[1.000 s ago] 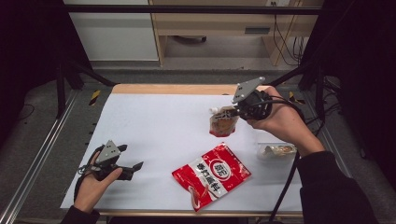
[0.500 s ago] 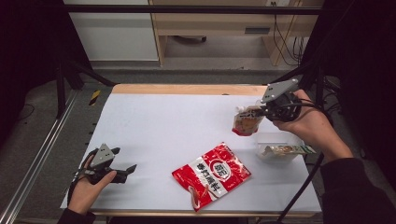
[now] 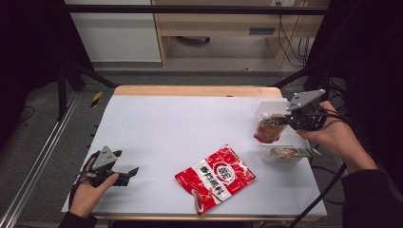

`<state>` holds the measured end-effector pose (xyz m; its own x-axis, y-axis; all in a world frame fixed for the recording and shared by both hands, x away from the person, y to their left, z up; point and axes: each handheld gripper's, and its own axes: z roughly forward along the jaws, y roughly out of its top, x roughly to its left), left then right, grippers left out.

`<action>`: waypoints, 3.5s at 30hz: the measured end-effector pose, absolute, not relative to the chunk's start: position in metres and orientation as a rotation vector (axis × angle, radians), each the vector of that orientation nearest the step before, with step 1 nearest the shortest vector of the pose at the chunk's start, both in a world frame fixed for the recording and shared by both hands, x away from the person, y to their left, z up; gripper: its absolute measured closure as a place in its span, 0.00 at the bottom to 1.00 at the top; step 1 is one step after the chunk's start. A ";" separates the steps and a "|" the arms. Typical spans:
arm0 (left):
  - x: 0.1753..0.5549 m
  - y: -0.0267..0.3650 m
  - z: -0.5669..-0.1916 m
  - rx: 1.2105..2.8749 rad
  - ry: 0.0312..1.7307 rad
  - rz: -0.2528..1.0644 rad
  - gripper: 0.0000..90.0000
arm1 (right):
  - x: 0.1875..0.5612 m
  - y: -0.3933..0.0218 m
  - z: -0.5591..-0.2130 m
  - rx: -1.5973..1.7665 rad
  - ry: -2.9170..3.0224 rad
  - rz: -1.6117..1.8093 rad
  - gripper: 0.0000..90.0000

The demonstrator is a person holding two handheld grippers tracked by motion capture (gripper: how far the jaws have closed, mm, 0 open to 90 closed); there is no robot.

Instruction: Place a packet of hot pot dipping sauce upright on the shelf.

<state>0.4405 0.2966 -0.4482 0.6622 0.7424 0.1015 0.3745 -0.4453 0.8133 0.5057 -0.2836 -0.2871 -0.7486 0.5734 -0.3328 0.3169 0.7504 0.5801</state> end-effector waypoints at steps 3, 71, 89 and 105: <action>0.440 0.296 -0.448 2.074 0.861 0.584 0.10 | 0.504 -0.292 -0.290 0.694 2.441 0.678 0.98; 0.440 0.296 -0.448 2.103 0.845 0.610 0.10 | 0.436 -0.199 -0.296 0.669 2.330 0.929 0.12; 0.438 0.287 -0.448 2.115 0.820 0.594 0.09 | 0.410 -0.156 -0.375 0.842 2.281 0.914 0.18; 0.431 0.256 -0.454 2.164 0.761 0.600 0.08 | 0.410 -0.161 -0.435 1.030 2.208 0.992 0.15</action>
